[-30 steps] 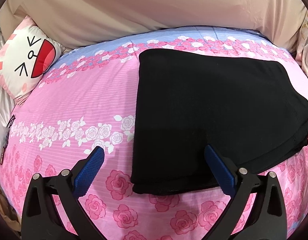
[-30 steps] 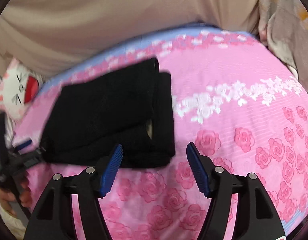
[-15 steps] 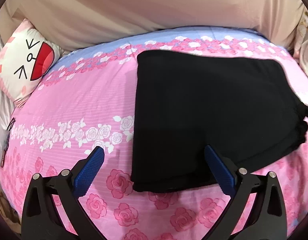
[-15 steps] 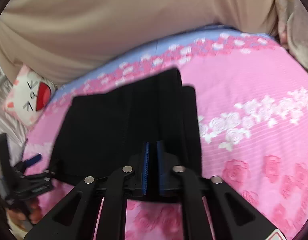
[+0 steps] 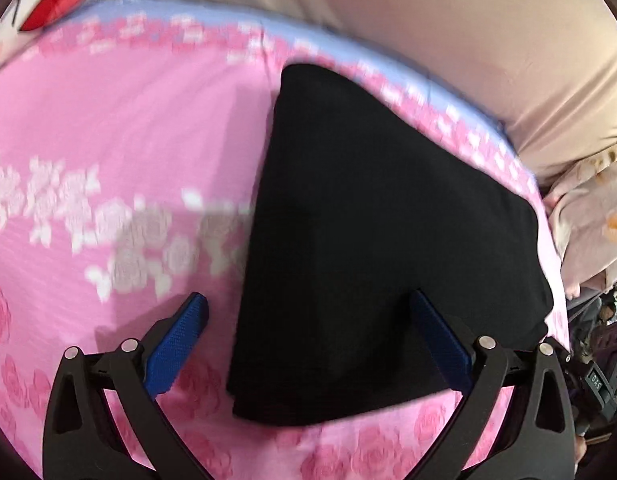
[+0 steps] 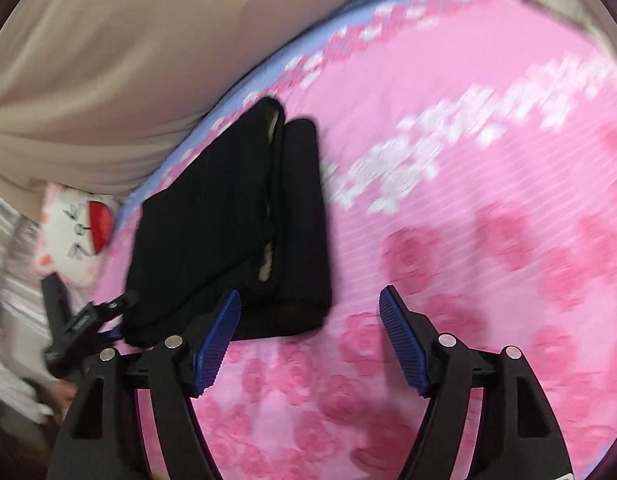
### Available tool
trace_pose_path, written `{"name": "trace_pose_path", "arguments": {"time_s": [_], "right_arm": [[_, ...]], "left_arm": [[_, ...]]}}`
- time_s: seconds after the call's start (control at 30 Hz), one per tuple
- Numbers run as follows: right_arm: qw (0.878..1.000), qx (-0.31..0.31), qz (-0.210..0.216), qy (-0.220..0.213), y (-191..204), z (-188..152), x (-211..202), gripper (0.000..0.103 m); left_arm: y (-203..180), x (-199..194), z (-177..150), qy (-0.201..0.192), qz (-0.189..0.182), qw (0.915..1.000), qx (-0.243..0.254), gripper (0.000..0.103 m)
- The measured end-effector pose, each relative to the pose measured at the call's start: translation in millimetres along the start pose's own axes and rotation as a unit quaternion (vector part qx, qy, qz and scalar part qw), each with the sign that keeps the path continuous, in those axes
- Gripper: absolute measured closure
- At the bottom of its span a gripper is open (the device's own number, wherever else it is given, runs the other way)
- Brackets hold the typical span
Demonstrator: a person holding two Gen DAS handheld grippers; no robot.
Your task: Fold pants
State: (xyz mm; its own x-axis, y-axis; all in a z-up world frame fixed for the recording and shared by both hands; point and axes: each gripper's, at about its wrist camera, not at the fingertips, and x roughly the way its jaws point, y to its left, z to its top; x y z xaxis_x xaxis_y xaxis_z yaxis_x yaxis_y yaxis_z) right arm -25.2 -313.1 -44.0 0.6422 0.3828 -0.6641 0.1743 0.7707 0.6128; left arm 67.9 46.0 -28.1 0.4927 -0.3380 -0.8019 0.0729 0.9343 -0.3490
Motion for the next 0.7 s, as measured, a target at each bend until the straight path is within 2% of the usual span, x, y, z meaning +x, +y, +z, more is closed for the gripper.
{"name": "trace_pose_path", "arguments": {"time_s": [0.07,0.13,0.27,0.33,0.37,0.4,0.43,0.5,0.57,0.7], "right_arm": [[0.999,0.015,0.04,-0.015,3,5,7,0.017],[0.997,0.034,0.075,-0.004,7,13,21,0.017],[0.997,0.028,0.065,-0.004,23,29,43,0.016],[0.998,0.024,0.058,-0.009,27,34,49,0.025],[0.999,0.027,0.044,-0.007,26,35,53,0.051],[0.998,0.029,0.056,-0.007,25,34,52,0.061],[0.997,0.031,0.065,-0.008,22,33,48,0.066],[0.997,0.019,0.069,-0.008,28,27,38,0.069],[0.996,0.016,0.085,-0.006,31,18,24,0.069],[0.994,0.017,0.11,0.01,34,-9,-9,0.069]], "left_arm": [[-4,3,2,-0.006,0.001,1.0,0.006,0.005],[-4,6,6,-0.009,-0.004,0.9999,0.002,0.005],[-9,19,23,0.01,-0.057,0.9983,-0.008,0.005],[-12,25,31,0.011,-0.061,0.998,-0.01,0.005],[-14,27,33,0.012,-0.06,0.9981,-0.006,0.005],[-16,27,35,0.012,-0.058,0.9982,0.001,0.016],[-17,25,34,0.013,-0.063,0.9979,0.004,0.04],[-13,15,30,0.019,-0.101,0.9947,-0.003,0.064],[-12,2,25,0.022,-0.106,0.9941,0.001,0.067],[-7,-30,-8,0.062,-0.114,0.9915,0.01,0.068]]}}
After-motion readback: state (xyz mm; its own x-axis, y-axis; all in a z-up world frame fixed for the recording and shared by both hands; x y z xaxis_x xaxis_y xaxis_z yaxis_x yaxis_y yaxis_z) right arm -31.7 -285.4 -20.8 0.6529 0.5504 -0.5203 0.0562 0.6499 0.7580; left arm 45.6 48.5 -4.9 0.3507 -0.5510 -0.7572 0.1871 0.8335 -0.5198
